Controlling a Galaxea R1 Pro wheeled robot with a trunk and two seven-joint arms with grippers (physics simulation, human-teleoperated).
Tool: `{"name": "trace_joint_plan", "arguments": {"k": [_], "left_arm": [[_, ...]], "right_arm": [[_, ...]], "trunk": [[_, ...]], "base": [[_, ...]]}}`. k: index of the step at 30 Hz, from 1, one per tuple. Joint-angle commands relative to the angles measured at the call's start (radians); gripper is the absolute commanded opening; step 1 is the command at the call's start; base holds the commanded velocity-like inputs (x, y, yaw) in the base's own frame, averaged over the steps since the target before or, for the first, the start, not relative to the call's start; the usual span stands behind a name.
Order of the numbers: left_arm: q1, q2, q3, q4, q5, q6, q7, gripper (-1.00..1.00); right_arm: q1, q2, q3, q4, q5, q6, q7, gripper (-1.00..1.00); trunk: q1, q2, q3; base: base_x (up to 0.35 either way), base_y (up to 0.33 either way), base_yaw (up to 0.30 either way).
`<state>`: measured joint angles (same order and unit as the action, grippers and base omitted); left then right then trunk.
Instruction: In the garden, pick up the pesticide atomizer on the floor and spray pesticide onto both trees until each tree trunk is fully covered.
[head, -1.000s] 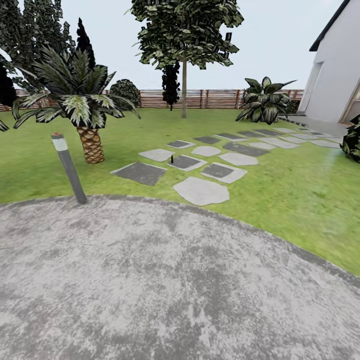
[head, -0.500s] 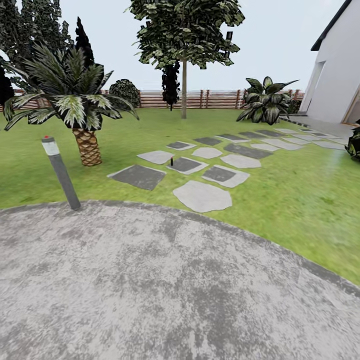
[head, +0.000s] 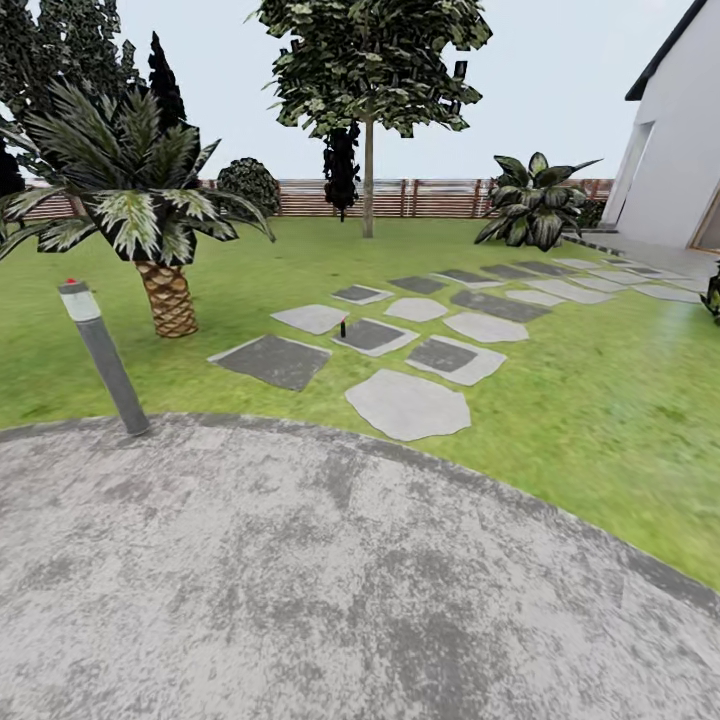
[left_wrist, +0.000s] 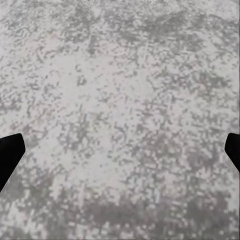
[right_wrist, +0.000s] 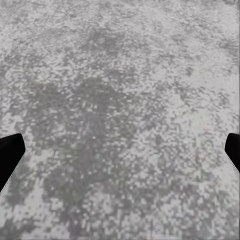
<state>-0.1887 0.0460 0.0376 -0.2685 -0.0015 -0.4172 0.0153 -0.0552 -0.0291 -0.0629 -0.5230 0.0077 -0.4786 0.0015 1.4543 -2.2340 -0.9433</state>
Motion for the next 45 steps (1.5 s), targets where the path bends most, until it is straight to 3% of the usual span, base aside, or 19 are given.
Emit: {"name": "trace_joint_plan", "arguments": {"k": [1, 45], "left_arm": [[0.0, 0.0, 0.0, 0.0, 0.0, 0.0, 0.0, 1.0], [0.0, 0.0, -0.001, 0.0, 0.0, 0.0, 0.0, 1.0]], "right_arm": [[0.0, 0.0, 0.0, 0.0, 0.0, 0.0, 0.0, 1.0], [0.0, 0.001, 0.002, 0.0, 0.0, 0.0, 0.0, 1.0]], "trunk": [[0.0, 0.0, 0.0], [0.0, 0.0, 0.0]], "base": [[0.339, 0.0, 0.0], [0.339, 0.0, 0.0]]}}
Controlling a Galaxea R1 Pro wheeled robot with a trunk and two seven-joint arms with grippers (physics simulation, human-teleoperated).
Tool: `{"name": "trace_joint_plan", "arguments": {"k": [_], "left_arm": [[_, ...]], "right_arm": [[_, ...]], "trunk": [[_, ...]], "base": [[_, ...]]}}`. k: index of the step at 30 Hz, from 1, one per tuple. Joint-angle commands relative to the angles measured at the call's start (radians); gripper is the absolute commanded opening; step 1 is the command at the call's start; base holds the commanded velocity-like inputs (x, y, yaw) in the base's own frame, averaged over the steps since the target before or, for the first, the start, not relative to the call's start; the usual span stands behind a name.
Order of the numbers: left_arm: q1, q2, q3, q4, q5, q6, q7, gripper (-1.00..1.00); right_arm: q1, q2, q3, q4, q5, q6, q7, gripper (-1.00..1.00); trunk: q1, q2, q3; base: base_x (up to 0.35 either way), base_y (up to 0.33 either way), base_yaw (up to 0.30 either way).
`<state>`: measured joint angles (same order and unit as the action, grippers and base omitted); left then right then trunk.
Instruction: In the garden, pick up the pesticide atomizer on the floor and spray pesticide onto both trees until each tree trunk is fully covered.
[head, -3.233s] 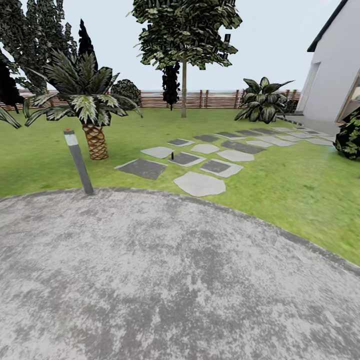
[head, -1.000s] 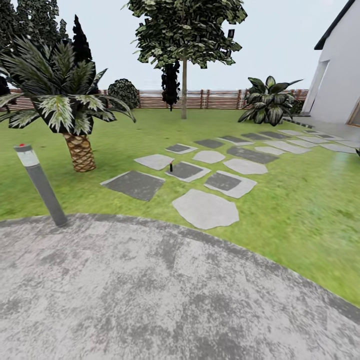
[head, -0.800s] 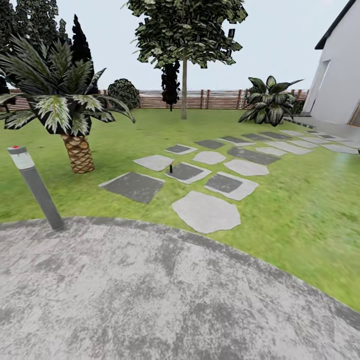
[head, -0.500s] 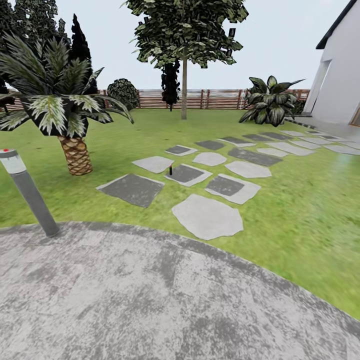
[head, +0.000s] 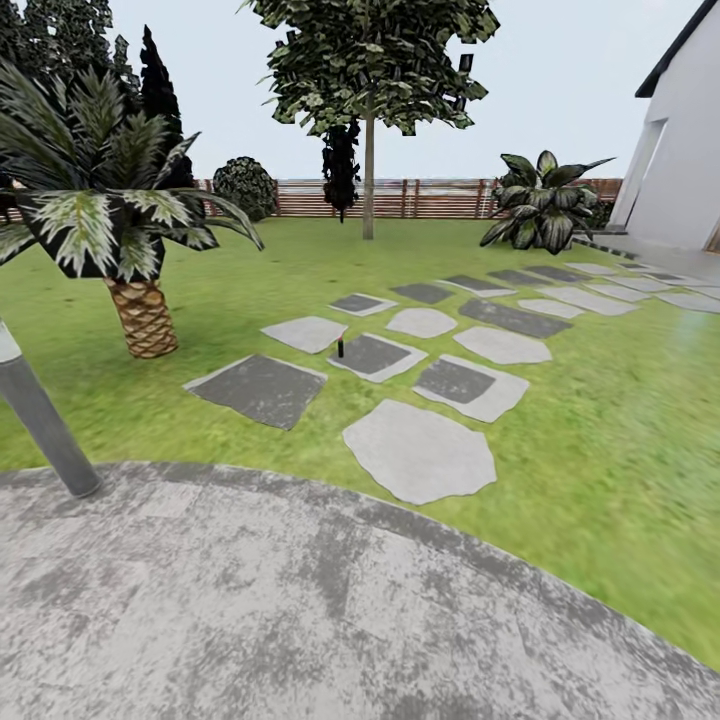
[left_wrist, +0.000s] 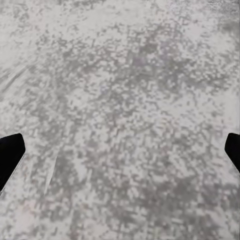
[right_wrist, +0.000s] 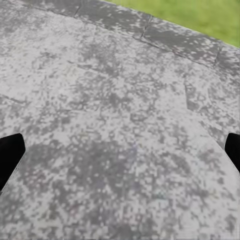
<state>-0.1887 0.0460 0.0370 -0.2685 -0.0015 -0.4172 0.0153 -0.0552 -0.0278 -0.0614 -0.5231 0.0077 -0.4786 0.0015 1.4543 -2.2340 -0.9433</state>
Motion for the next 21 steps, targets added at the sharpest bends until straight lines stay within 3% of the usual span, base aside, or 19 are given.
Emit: {"name": "trace_joint_plan", "arguments": {"k": [1, 21], "left_arm": [[0.0, 0.0, 0.0, 0.0, 0.0, 0.0, 0.0, 1.0], [0.0, 0.0, 0.0, 0.0, 0.0, 0.0, 0.0, 1.0]], "right_arm": [[0.0, 0.0, 0.0, 0.0, 0.0, 0.0, 0.0, 1.0], [0.0, -0.001, -0.002, 0.0, 0.0, 0.0, 0.0, 1.0]], "trunk": [[0.0, 0.0, 0.0], [0.0, 0.0, 0.0]], "base": [[0.339, 0.0, 0.0], [0.339, 0.0, 0.0]]}}
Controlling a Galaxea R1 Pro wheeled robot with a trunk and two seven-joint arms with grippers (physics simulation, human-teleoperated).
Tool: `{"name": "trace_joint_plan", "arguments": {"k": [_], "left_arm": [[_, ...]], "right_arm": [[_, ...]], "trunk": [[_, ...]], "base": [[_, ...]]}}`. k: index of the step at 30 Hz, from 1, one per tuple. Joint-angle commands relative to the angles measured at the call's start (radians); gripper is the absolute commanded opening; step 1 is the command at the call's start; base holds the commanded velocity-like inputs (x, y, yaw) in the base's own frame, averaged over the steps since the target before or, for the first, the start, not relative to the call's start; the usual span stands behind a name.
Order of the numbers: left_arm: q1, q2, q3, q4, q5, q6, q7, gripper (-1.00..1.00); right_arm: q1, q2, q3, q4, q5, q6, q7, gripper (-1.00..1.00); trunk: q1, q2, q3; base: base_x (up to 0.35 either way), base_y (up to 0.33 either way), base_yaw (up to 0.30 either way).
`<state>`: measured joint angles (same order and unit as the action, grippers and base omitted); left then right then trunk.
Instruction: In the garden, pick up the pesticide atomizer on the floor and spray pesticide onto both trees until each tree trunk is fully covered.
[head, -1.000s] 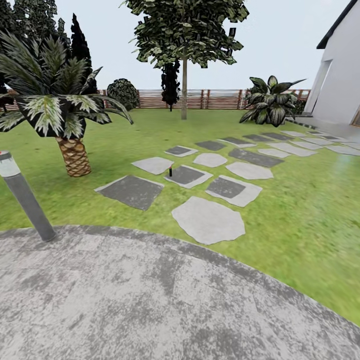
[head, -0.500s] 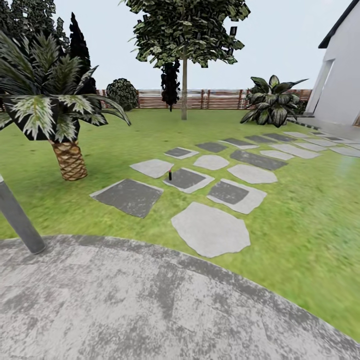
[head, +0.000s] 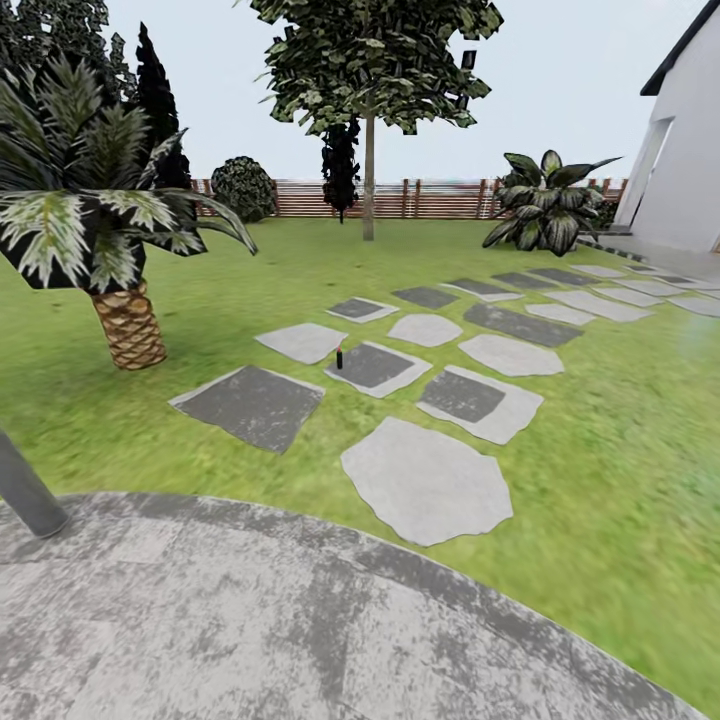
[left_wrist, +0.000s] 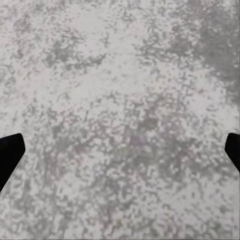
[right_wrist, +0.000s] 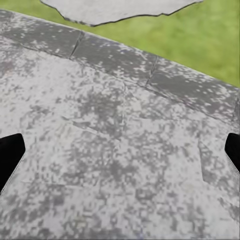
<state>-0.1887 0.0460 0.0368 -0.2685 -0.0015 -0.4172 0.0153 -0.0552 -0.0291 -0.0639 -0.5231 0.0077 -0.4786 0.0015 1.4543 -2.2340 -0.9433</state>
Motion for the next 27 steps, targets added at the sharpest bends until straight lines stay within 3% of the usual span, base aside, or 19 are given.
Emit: {"name": "trace_joint_plan", "arguments": {"k": [1, 27], "left_arm": [[0.0, 0.0, 0.0, 0.0, 0.0, 0.0, 0.0, 1.0], [0.0, 0.0, 0.0, 0.0, 0.0, 0.0, 0.0, 1.0]], "right_arm": [[0.0, 0.0, 0.0, 0.0, 0.0, 0.0, 0.0, 1.0], [0.0, 0.0, 0.001, 0.0, 0.0, 0.0, 0.0, 1.0]], "trunk": [[0.0, 0.0, 0.0], [0.0, 0.0, 0.0]], "base": [[0.339, 0.0, 0.0], [0.339, 0.0, 0.0]]}}
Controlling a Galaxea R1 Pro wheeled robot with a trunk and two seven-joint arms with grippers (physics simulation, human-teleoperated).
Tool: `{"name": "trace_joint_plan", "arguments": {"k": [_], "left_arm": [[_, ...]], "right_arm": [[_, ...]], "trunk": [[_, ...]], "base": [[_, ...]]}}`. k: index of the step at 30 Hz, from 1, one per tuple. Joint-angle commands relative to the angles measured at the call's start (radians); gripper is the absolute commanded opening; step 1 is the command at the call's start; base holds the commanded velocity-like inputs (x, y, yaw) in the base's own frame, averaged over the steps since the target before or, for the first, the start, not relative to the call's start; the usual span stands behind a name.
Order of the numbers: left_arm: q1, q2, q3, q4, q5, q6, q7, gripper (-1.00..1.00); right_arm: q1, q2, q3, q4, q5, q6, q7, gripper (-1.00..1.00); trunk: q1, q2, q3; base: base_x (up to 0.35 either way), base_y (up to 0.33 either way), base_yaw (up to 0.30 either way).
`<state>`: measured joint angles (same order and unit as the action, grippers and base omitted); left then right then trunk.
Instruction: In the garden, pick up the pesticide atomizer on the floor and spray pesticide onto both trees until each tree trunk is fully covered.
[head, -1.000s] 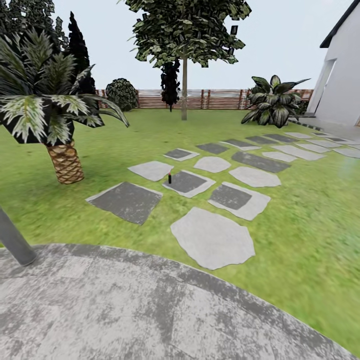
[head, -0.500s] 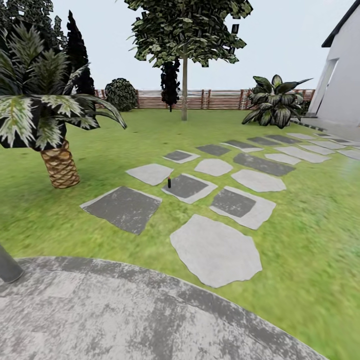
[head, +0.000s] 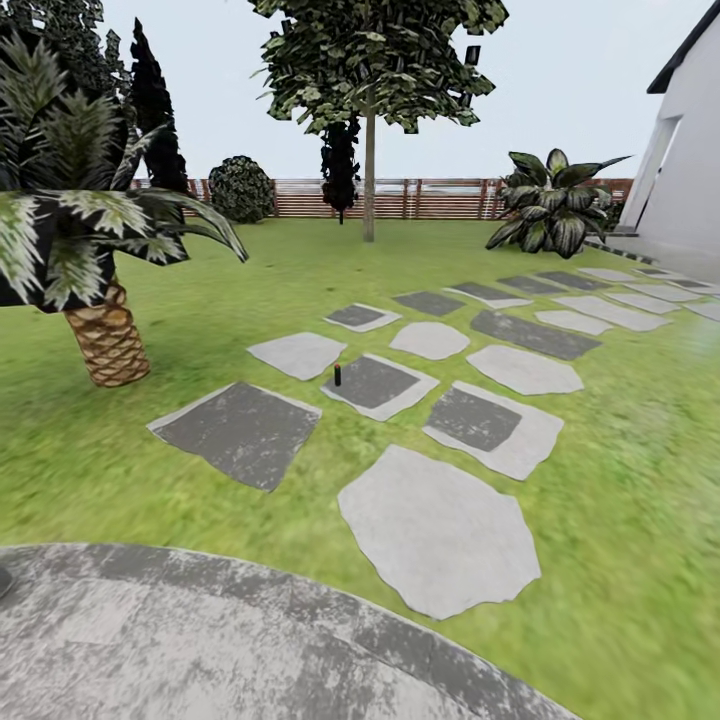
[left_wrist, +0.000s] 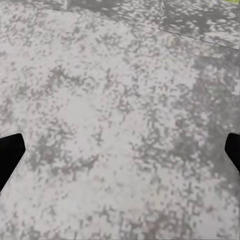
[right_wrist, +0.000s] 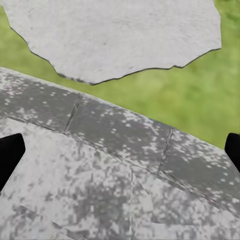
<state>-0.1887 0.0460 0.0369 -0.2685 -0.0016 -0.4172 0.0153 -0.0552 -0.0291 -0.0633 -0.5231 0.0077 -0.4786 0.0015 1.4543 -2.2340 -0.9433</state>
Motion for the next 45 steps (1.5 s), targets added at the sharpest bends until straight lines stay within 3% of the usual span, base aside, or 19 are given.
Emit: {"name": "trace_joint_plan", "arguments": {"k": [1, 45], "left_arm": [[0.0, 0.0, 0.0, 0.0, 0.0, 0.0, 0.0, 1.0], [0.0, 0.0, 0.0, 0.0, -0.001, 0.0, 0.0, 1.0]], "right_arm": [[0.0, 0.0, 0.0, 0.0, 0.0, 0.0, 0.0, 1.0], [0.0, 0.0, 0.0, 0.002, 0.0, 0.0, 0.0, 1.0]], "trunk": [[0.0, 0.0, 0.0], [0.0, 0.0, 0.0]], "base": [[0.339, 0.0, 0.0], [0.339, -0.004, 0.0]]}}
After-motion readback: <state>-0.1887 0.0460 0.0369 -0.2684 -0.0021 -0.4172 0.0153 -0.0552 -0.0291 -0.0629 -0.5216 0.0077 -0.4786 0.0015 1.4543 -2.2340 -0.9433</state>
